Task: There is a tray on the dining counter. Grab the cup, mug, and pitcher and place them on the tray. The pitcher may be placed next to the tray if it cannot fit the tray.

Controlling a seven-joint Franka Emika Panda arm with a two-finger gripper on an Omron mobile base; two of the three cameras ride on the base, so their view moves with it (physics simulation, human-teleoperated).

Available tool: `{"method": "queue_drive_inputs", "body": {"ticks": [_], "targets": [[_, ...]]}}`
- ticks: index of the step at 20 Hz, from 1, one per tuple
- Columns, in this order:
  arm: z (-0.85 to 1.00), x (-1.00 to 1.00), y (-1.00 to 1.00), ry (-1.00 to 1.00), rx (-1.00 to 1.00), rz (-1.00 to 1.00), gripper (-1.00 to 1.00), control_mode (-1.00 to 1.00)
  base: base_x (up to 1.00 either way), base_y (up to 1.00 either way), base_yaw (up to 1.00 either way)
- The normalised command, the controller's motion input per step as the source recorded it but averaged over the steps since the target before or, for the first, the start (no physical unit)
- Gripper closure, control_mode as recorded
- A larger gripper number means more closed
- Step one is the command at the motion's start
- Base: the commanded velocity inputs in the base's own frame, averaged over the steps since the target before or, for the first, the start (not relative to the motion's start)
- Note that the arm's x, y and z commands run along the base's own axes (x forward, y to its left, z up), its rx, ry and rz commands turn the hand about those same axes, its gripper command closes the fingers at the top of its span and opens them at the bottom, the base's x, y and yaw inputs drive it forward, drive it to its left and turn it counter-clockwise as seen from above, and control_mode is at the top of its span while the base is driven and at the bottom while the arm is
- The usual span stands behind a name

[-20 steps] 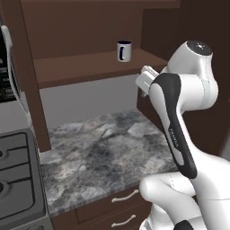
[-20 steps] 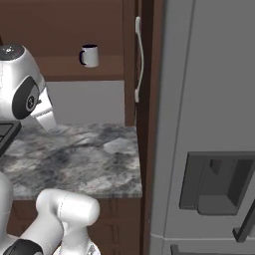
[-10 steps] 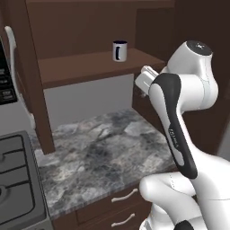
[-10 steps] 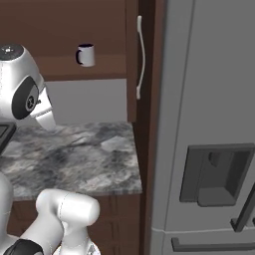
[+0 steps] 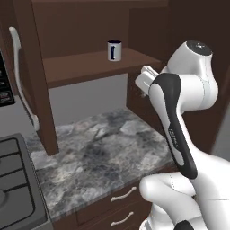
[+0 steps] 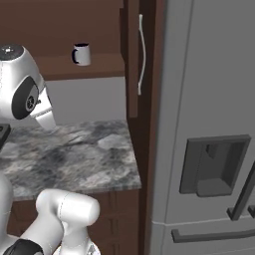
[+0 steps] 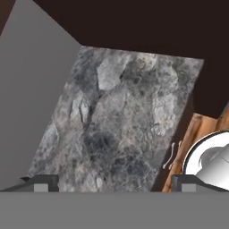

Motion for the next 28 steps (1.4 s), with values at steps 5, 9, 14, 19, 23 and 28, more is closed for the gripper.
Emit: {"method": "queue_drive_inputs", "body": {"ticks": [5,9,14,19,23,28], "targets": [[0.00,0.00,0.00,0.00,0.00,0.00,-1.00,1.00,0.04,0.00,-0.24],[0.05,0.03,0.08,-0.06,-0.06,-0.04,-1.00,-1.00,0.01,0.03,-0.09],[0.29,0.09,0.09,-0.18,-0.18,0.06,-1.00,-1.00,0.00,0.00,0.00],[0.41,0.15,0.08,-0.18,-0.21,0.14,-1.00,-1.00,0.00,0.00,0.00],[0.34,0.08,-0.01,-0.13,-0.12,0.22,-1.00,-1.00,0.00,0.00,0.00],[0.30,0.11,0.00,-0.15,-0.13,0.25,-1.00,-1.00,0.00,0.00,0.00]]}}
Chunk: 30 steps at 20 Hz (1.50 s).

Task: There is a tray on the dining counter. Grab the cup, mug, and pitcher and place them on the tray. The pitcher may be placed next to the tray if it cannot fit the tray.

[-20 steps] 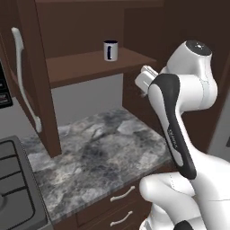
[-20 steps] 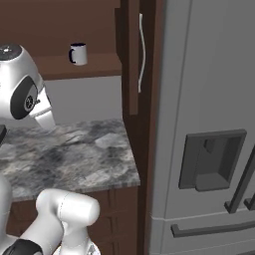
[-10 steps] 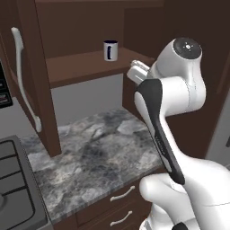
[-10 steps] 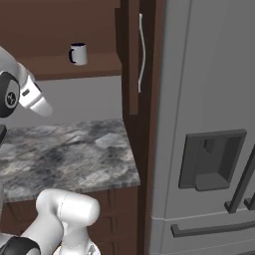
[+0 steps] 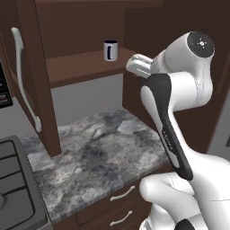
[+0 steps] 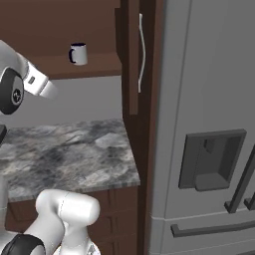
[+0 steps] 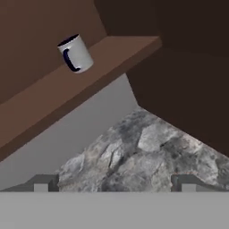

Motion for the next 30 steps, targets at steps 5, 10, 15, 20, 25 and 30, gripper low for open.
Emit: {"method": "queue_drive_inputs", "body": {"ticks": [5,10,15,20,25,30], "targets": [[0.16,0.23,0.00,-0.23,-0.20,0.19,-1.00,-1.00,0.00,0.00,0.00],[0.20,0.26,0.00,-0.27,-0.23,0.12,-1.00,-1.00,0.00,0.00,0.00],[0.10,0.29,0.00,-0.06,-0.07,0.01,-1.00,-1.00,0.00,0.00,0.00],[0.09,0.34,0.04,0.03,-0.02,0.00,-1.00,-1.00,0.00,0.00,0.00],[0.15,0.25,0.06,0.03,-0.05,0.00,-1.00,-1.00,0.00,0.00,0.00],[0.14,0.27,0.00,0.06,-0.01,0.00,-1.00,-1.00,0.00,0.00,0.00]]}}
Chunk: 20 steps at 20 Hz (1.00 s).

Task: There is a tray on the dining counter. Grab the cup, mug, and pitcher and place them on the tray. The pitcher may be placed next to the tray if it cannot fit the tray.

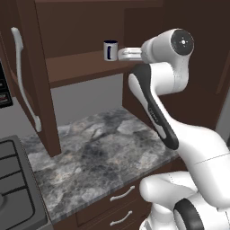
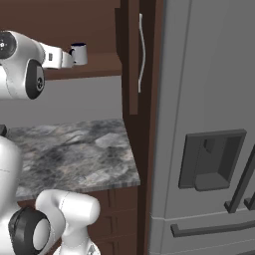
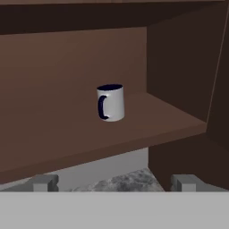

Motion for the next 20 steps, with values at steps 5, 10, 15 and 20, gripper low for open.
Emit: {"method": "queue_drive_inputs", "body": {"ticks": [5,10,15,20], "targets": [[0.03,0.28,0.00,0.04,0.00,0.00,-1.00,-1.00,0.00,0.00,0.00],[0.00,0.21,0.04,0.00,0.00,0.00,-1.00,-1.00,0.00,0.00,0.00],[0.00,0.10,0.07,0.00,-0.03,0.00,-1.00,-1.00,0.00,0.00,0.00],[0.00,0.22,0.10,0.00,-0.03,0.00,-1.00,-1.00,0.00,0.00,0.00]]}}
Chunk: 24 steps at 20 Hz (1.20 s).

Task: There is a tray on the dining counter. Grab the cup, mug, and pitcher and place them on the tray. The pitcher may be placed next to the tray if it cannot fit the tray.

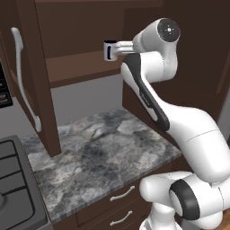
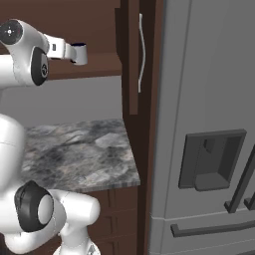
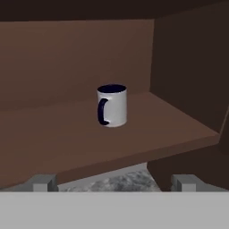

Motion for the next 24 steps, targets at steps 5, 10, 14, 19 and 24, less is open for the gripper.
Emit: {"method": "queue_drive_inputs", "body": {"ticks": [5,10,14,19,24], "targets": [[0.00,0.24,0.13,0.00,-0.01,0.00,-1.00,-1.00,0.00,0.00,0.00],[0.00,0.16,0.06,0.02,0.00,0.00,-1.00,-1.00,0.00,0.00,0.00],[0.00,0.13,0.01,0.01,0.00,0.00,-1.00,-1.00,0.00,0.00,0.00],[0.00,0.11,0.02,0.00,0.00,0.00,-1.00,-1.00,0.00,0.00,0.00],[-0.01,0.17,0.07,0.00,0.00,0.00,-1.00,-1.00,0.00,0.00,0.00]]}}
